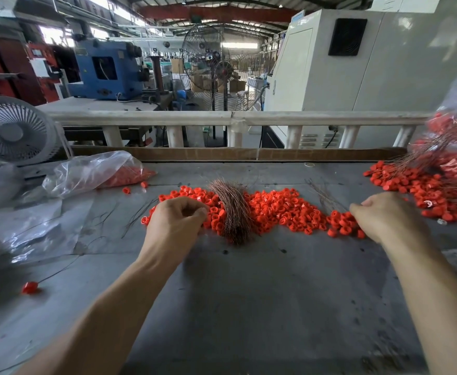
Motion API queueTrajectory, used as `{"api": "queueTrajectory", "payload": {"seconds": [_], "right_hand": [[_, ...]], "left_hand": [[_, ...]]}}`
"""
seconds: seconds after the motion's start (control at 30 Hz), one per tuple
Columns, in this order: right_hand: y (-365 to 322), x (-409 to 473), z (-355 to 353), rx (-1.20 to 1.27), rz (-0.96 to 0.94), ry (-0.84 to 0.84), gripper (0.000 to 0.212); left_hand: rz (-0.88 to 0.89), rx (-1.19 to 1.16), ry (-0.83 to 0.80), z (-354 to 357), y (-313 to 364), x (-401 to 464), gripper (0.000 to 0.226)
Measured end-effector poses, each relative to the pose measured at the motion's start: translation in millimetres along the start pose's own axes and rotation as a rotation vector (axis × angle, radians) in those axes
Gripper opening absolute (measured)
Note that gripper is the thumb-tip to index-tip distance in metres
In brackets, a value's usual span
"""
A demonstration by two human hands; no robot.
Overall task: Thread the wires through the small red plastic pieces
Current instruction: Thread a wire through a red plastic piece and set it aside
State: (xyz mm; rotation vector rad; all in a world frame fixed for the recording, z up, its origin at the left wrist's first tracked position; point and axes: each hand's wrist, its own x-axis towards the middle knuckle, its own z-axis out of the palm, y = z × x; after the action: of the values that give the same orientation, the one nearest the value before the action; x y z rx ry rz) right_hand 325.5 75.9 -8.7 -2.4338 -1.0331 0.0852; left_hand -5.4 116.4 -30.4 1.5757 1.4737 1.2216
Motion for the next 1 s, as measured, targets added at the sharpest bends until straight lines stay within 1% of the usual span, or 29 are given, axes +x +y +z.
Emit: {"api": "queueTrajectory", "payload": {"seconds": [0.13,0.27,0.33,0.4,0.5,0.6,0.77,0.9,1.0], "right_hand": [[-12.6,-15.9,-0.3,0.051,-0.142,0.106,0.029],[-33.8,-36.9,6.0,0.165,-0.308,0.131,0.017],[-44.8,-50.0,11.0,0.247,-0.426,0.113,0.012],[-55.4,-64.2,17.6,0.314,-0.576,0.056,0.008],[-67.5,-80.5,32.6,0.309,-0.719,-0.055,0.003],[-74.1,-86.3,47.5,0.24,-0.755,-0.08,0.008],[-76.7,-85.7,57.1,0.157,-0.753,-0.083,0.013],[-79.6,-86.5,60.7,0.138,-0.768,-0.047,0.007],[-80.8,-88.2,61.9,0.144,-0.8,-0.025,0.006]], "left_hand": [[0.059,0.194,0.029,-1.6,0.4,0.0,0.022],[0.121,0.375,0.014,-2.1,-0.9,-1.6,0.014],[0.148,0.441,0.018,-2.0,-2.2,-2.1,0.014],[0.161,0.475,0.031,-1.9,-2.9,-2.7,0.016],[0.187,0.52,0.052,-2.1,-3.7,-2.7,0.016],[0.207,0.565,0.056,-4.2,-4.1,-2.2,0.017],[0.199,0.665,0.1,-13.8,-0.4,-3.6,0.017],[0.125,0.756,0.065,-20.0,1.7,-3.5,0.015],[0.111,0.736,0.048,-19.6,1.8,-4.9,0.012]]}}
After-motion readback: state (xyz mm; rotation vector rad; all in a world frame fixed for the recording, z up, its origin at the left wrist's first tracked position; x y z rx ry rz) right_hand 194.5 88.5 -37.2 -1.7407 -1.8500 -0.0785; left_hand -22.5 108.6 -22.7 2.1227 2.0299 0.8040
